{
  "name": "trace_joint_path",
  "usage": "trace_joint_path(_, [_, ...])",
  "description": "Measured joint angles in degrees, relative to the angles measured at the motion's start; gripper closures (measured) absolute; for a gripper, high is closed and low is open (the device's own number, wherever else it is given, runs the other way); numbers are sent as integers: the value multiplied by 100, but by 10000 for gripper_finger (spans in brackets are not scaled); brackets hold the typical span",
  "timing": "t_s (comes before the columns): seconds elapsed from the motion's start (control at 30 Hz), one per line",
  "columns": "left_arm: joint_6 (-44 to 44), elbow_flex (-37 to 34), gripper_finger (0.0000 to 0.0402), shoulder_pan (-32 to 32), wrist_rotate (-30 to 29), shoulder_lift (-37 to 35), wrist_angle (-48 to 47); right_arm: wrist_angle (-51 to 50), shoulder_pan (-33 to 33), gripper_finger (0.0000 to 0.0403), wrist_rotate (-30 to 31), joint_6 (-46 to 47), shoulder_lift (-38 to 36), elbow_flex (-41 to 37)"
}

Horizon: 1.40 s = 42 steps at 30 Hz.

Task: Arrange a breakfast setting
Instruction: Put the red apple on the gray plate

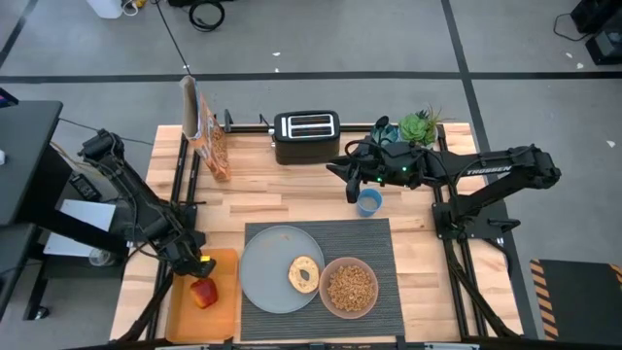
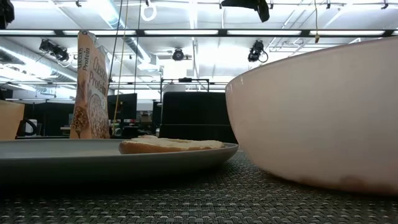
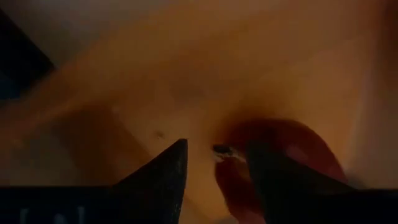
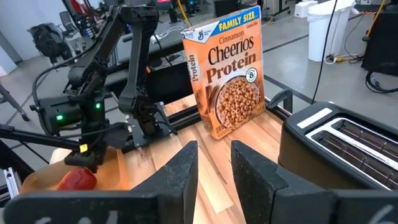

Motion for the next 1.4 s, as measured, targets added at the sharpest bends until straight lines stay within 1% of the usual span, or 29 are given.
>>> trace_joint_path(0.17, [-291, 0, 256, 2, 318, -2, 550, 91, 0, 300, 12, -11, 0, 0])
trace_joint_path(0.3, [-528, 0, 259, 2, 525, -2, 611, 97, 0, 300, 96, -46, 0, 0])
trace_joint_path(0.57, [-596, 0, 260, 20, 109, 1, 821, 110, 0, 300, 114, -61, -2, 0])
trace_joint_path(0.73, [-613, 0, 260, 20, 1, 3, 753, 110, 0, 300, 114, -61, 0, -2])
trace_joint_path(0.93, [-665, 0, 260, 86, -515, 3, 962, 109, 0, 300, 112, -59, 0, -2])
trace_joint_path(1.1, [-562, 0, 260, 216, -527, 5, 943, 108, 0, 300, 113, -59, 0, -1])
trace_joint_path(1.27, [-343, 0, 260, 251, -313, 5, 926, 110, 0, 300, 111, -59, 0, 0])
trace_joint_path(1.4, [-282, 2, 260, 249, -245, 75, 678, 109, 0, 300, 114, -59, 0, 0])
